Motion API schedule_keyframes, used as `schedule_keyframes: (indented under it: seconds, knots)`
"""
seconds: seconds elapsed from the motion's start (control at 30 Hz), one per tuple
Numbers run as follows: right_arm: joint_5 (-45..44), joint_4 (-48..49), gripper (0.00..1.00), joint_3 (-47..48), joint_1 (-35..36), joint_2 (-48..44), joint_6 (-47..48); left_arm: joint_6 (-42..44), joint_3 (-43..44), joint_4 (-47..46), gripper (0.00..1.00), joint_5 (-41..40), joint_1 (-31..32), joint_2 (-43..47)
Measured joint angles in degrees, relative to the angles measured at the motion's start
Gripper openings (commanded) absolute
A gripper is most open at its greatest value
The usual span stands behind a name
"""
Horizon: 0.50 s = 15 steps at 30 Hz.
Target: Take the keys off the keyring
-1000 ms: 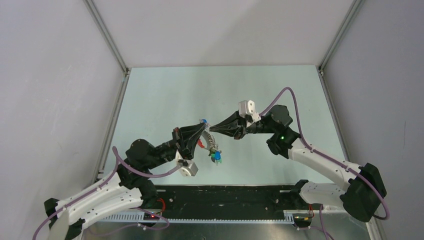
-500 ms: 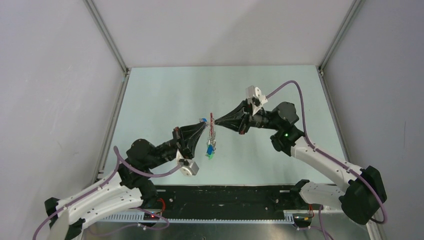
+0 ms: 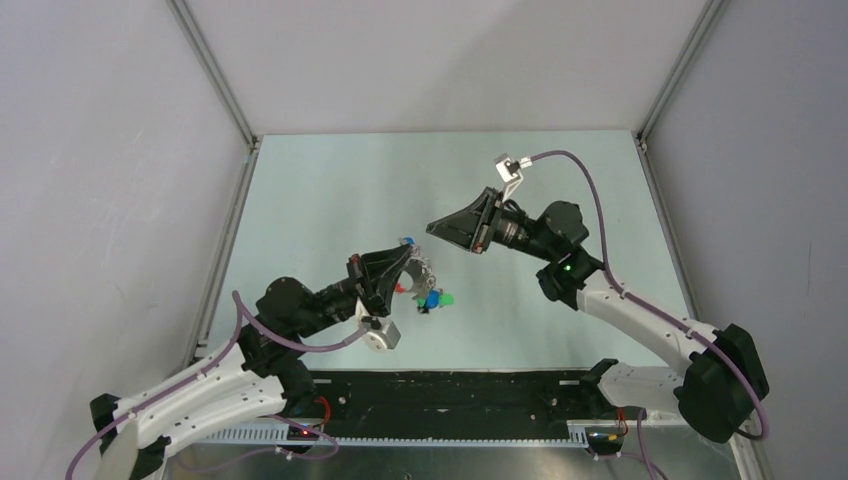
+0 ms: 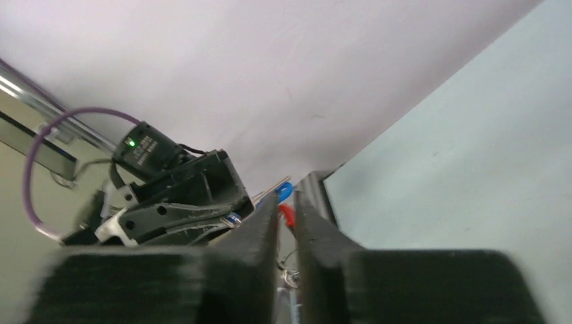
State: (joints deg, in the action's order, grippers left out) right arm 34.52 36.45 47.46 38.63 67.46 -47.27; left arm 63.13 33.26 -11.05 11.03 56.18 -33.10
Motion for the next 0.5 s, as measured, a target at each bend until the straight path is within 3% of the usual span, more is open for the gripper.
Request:
schedule_keyframes:
  seconds: [0.07,0.2,0.5]
  knots:
    - [-1.2,-0.98,0.38,0.0,0.96,0.26,-2.75,0.0,-0.07,0.02,0.0,-0.17,-0.02,0.0]
    - [-2.34,-3.52,0.44,0.0,2.03,-0.74,-0.94,0.0,-0.07,-0.02,0.0,-0.15,0.0,0.0]
    - [-0.66,-10.03,0.46,-0.07,2.36,-9.84,27.3,-0.02,-0.07,0.02,0.0,-0.09,-0.02,0.15]
